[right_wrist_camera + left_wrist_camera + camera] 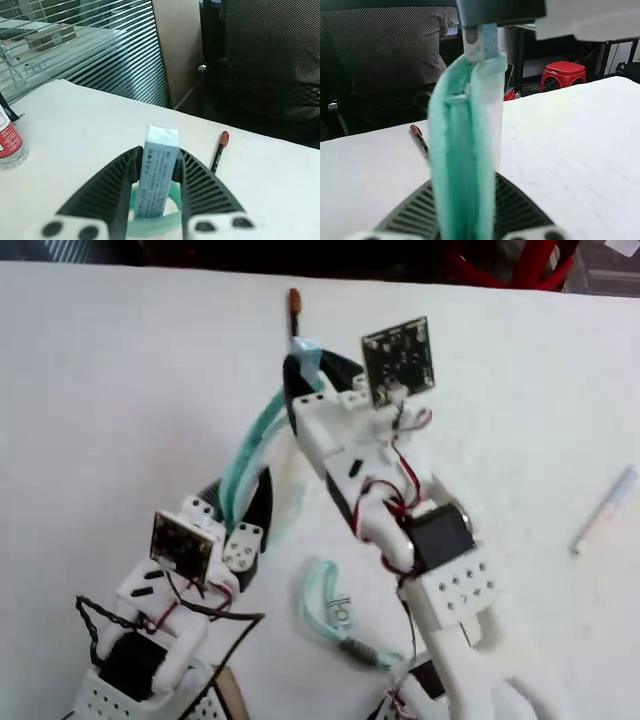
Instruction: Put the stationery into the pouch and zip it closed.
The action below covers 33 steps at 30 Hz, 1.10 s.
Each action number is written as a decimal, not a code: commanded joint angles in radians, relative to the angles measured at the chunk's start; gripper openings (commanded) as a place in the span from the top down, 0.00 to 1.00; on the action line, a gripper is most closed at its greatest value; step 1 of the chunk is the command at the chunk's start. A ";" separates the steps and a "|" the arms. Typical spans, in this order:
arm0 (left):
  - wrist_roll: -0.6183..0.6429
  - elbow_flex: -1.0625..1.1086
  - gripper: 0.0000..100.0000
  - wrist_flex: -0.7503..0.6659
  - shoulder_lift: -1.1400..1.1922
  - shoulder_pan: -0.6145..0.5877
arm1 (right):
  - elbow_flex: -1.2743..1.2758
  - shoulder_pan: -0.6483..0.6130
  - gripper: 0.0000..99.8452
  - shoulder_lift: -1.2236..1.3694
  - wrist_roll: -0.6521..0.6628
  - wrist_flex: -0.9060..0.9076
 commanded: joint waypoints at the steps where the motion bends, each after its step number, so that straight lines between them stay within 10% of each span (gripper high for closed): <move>1: -0.009 -0.014 0.97 -0.005 -0.008 0.002 | 0.043 -0.024 0.98 -0.041 0.006 0.016; 21: 0.098 -0.112 0.77 0.201 -0.008 -0.070 | 0.003 -0.226 0.97 -0.010 0.048 0.143; 26: 0.097 -0.112 0.77 0.201 -0.008 -0.070 | -0.135 -0.245 0.71 -0.018 0.089 0.340; 33: 0.097 -0.110 0.77 0.204 -0.008 -0.070 | -0.308 -0.188 0.73 -0.019 0.097 0.390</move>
